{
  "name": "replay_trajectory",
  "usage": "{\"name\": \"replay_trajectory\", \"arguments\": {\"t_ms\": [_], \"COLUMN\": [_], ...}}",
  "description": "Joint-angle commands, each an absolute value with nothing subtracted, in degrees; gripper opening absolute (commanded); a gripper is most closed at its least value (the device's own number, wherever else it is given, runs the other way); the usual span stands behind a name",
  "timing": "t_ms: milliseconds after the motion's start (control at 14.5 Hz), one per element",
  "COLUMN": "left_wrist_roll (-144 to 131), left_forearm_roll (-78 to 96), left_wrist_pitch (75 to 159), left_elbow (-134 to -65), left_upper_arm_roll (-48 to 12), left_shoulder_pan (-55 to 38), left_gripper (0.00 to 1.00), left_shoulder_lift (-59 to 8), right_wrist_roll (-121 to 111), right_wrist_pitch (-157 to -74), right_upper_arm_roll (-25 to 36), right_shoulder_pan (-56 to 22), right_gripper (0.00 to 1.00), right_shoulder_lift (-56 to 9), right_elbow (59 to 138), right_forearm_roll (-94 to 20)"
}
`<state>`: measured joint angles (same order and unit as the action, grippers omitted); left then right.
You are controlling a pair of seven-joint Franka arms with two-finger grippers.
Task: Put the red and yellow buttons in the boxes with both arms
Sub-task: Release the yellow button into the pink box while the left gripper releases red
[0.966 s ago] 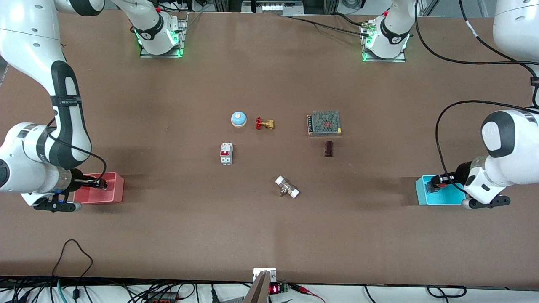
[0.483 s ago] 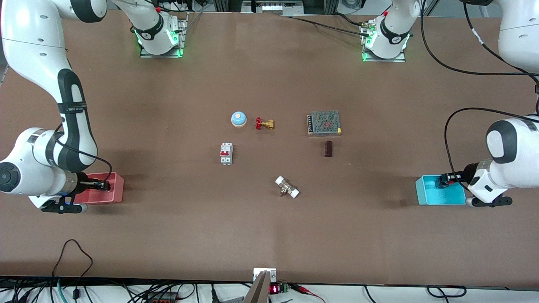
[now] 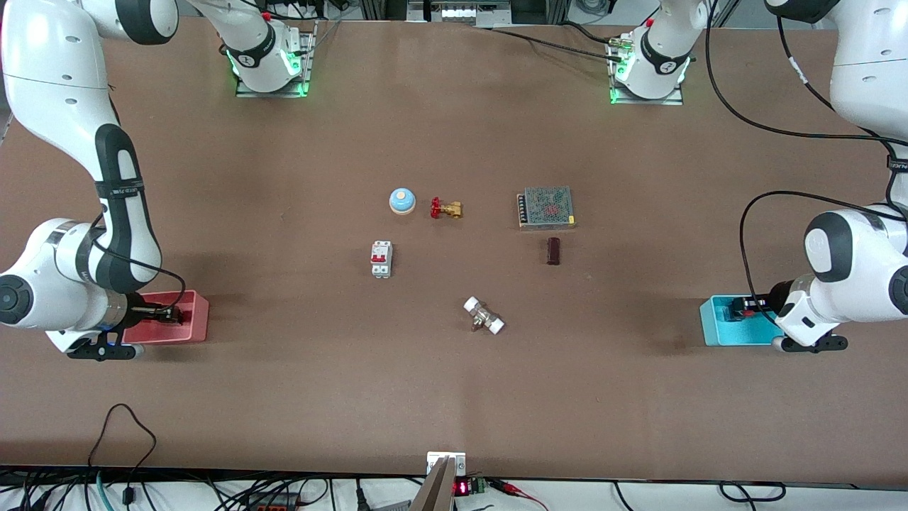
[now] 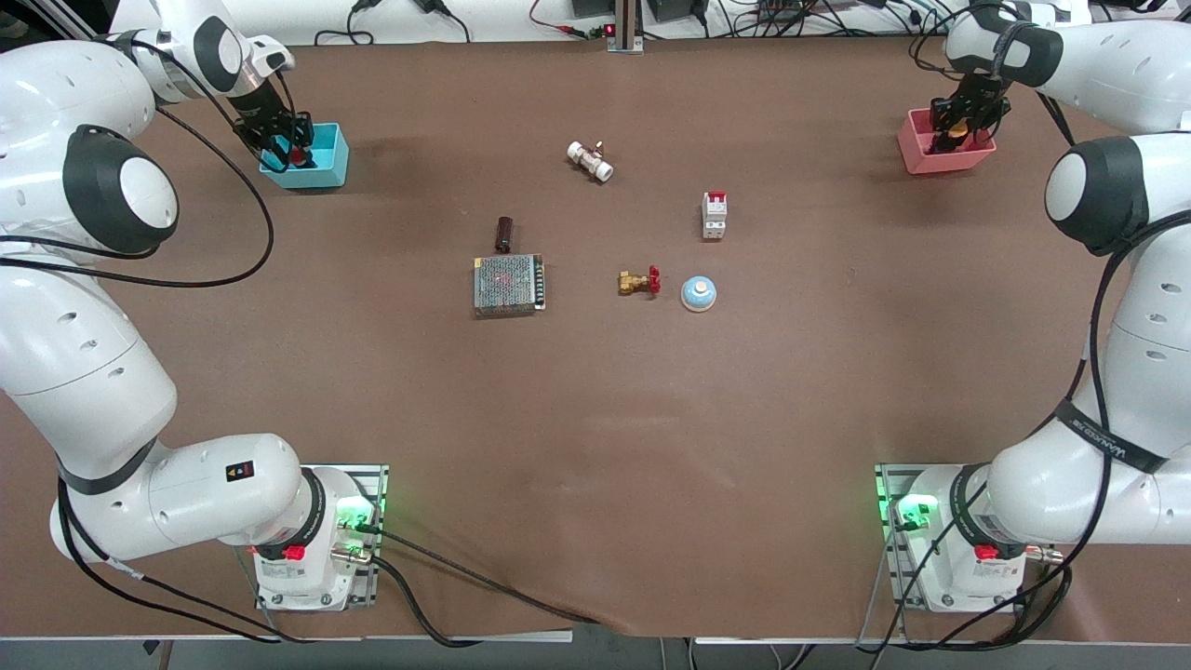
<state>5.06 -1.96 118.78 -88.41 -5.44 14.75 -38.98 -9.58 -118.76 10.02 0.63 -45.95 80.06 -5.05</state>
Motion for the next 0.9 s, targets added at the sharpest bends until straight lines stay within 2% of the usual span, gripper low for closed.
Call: {"name": "replay_trajectory", "arguments": {"t_ms": [0, 69, 138, 207, 276, 414, 621, 828], "left_wrist_roll": [5.01, 4.84, 4.57, 3.09, 1.16, -1.57, -3.43, -3.60], "left_forearm_roll": [-2.64, -2.81, -2.81, -2.90, -2.99, -2.99, -2.99, -2.90], "left_wrist_pitch": [118.56, 118.56, 118.30, 118.04, 117.86, 117.51, 111.55, 107.32], "left_elbow": [-87.19, -85.80, -84.22, -83.76, -83.85, -84.46, -84.55, -87.61], "left_upper_arm_roll": [-5.71, -5.89, -5.98, -5.98, -6.15, -6.24, -6.85, -7.64], "left_shoulder_pan": [14.50, 14.33, 13.80, 13.45, 13.19, 11.26, 10.90, 10.90], "left_gripper": [0.66, 0.72, 0.74, 0.77, 0.78, 0.85, 0.87, 0.91], "left_shoulder_lift": [-38.76, -38.67, -38.67, -38.41, -37.19, -35.17, -31.13, -24.11], "right_wrist_roll": [-10.63, -10.55, -10.20, -9.59, -9.67, -9.67, -9.93, -9.93], "right_wrist_pitch": [-118.92, -118.92, -118.92, -118.92, -118.92, -118.83, -118.04, -114.80], "right_upper_arm_roll": [9.58, 9.58, 9.49, 9.49, 9.58, 9.49, 9.58, 9.58], "right_shoulder_pan": [1.14, 1.14, 1.06, 1.05, 0.97, 0.97, 0.88, 0.79], "right_gripper": [0.28, 0.35, 0.61, 0.94, 1.00, 1.00, 1.00, 1.00], "right_shoulder_lift": [-47.28, -47.63, -47.72, -47.72, -47.64, -47.03, -44.92, -40.71], "right_elbow": [78.57, 78.57, 78.57, 78.57, 78.49, 78.49, 78.40, 78.40], "right_forearm_roll": [-5.18, -5.27, -5.45, -5.54, -5.45, -5.54, -5.62, -5.63]}}
